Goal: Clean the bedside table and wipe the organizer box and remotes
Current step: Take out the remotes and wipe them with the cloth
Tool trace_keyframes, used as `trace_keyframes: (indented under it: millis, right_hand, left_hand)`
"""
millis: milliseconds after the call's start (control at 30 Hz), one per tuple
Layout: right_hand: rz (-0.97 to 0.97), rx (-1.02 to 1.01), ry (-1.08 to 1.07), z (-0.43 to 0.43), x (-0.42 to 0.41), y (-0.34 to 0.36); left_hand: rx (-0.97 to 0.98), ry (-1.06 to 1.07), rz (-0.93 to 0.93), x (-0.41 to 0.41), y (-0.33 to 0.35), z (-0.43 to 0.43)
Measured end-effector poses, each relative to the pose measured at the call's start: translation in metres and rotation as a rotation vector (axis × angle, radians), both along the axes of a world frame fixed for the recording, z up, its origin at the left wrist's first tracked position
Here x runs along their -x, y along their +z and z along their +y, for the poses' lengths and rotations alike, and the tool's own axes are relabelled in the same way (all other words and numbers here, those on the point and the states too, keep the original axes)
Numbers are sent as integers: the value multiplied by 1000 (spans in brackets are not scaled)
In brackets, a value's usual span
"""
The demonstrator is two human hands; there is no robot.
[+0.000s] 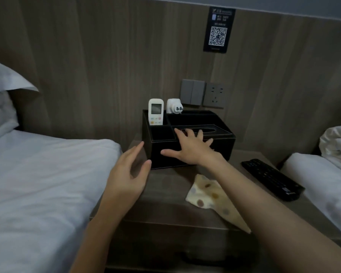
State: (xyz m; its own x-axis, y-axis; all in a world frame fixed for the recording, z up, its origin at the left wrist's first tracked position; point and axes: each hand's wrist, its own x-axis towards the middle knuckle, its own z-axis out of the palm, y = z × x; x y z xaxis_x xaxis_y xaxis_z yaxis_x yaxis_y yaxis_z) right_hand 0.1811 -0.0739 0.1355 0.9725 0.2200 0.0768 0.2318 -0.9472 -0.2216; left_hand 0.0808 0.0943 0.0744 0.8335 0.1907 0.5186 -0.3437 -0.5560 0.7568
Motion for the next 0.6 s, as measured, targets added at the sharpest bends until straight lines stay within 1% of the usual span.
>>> trace_keyframes:
  millis: [133,200,333,600]
  right_hand:
    - [-109,-105,-50,10,0,-9]
    - [-141,-117,-55,10,0,-10]
    - [-123,-142,-38,7,6,-5]
    - [-152,-178,87,-6,43,-6]
  left_hand:
    - [8,-12,1,3,1,3]
    - [10,-6,2,6,3,5]
    - [64,-1,12,7,6,7]
    - [219,-6,18,3,13,3]
